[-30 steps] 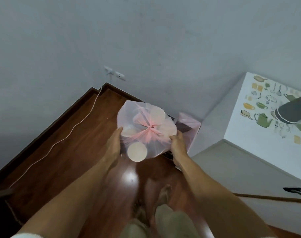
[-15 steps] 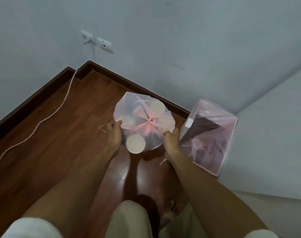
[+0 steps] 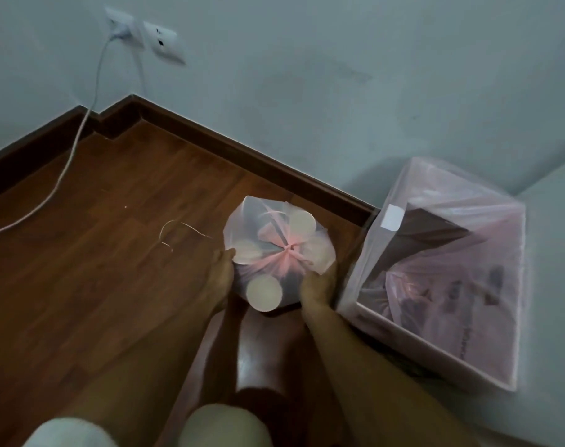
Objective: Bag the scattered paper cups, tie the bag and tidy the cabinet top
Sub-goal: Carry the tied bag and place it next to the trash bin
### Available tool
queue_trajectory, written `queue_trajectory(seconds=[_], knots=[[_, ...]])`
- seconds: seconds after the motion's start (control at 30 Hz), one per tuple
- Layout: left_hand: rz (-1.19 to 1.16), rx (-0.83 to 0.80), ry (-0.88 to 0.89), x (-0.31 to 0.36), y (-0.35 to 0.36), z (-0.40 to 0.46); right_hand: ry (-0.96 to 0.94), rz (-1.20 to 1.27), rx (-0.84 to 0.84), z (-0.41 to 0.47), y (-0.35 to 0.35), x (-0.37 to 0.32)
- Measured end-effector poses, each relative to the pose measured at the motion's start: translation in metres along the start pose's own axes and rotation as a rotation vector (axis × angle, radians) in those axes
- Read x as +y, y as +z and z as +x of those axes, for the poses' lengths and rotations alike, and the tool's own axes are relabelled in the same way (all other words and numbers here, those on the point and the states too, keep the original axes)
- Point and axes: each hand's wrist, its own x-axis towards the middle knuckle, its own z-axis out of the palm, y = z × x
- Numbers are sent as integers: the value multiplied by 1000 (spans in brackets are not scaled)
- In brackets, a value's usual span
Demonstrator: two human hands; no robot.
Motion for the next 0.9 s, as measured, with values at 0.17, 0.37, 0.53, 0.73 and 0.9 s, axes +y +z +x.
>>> queue_trajectory(seconds=[0.17, 0.37, 0.53, 0.73, 0.9], knots=[[-105, -41, 98, -11, 22, 23, -201, -388, 30, -8, 0, -5], [20, -88, 156, 12, 37, -11, -214, -318, -128, -26, 10, -30], [113, -73, 96, 43, 13, -54, -150, -221, -177, -70, -12, -71], [266, -86, 187, 170, -31, -188, -144, -287, -247, -163, -86, -192], [352, -127, 231, 302, -50, -320, -156, -233, -212, -244, -172, -317]])
